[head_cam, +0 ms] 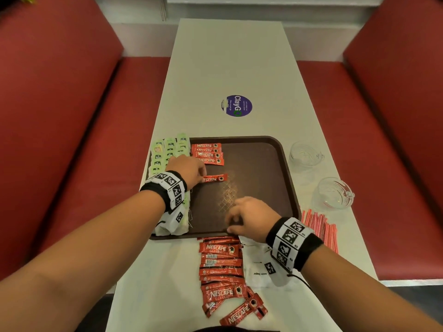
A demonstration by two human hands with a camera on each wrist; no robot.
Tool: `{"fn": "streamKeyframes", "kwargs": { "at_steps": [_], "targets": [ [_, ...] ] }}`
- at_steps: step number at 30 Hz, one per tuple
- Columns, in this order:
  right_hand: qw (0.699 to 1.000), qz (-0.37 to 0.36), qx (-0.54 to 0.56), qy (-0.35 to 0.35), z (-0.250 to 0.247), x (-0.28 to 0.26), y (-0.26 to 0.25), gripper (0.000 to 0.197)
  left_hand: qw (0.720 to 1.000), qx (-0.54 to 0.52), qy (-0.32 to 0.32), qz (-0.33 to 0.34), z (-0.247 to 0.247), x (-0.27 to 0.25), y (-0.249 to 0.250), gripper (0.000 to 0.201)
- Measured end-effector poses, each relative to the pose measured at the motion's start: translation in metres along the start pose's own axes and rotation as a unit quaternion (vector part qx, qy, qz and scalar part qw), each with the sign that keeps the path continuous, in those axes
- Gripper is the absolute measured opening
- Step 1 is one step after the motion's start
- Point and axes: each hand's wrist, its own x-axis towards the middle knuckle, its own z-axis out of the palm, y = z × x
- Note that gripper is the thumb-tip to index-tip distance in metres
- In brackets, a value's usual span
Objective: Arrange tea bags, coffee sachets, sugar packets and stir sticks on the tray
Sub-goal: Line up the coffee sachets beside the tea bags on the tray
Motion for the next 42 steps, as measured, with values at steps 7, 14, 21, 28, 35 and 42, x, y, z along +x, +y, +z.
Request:
{"fn": "streamKeyframes", "kwargs": {
  "at_steps": [7,14,21,28,35,42],
  "targets": [
    [0.992,-0.05,-0.099,-0.054,0.011,-0.01,-0.007,0.032,0.999,0.045,0.002,0.03,0.005,0.01,0.009,0.019],
    [0.988,-0.05,-0.125,-0.072,0.015,-0.015,-0.012,0.037,0.995,0.09,-0.026,-0.019,-0.005,0.028,0.015,0.007],
    [0.983,-0.038,-0.156,-0.085,0.024,-0.019,-0.015,0.038,0.995,0.096,-0.017,-0.034,-0.012,0.04,0.015,0.012],
    [0.978,-0.029,-0.195,-0.066,0.031,-0.019,-0.021,0.033,0.997,-0.008,0.068,0.017,-0.017,-0.017,0.029,0.016],
    [0.975,-0.032,-0.212,-0.053,0.034,-0.024,-0.029,0.033,0.994,-0.024,0.022,0.108,0.008,-0.124,0.047,0.016],
    [0.977,-0.026,-0.21,-0.037,0.044,-0.028,-0.036,0.032,0.987,0.065,-0.052,0.14,0.054,-0.175,0.052,0.032]
  ]
}}
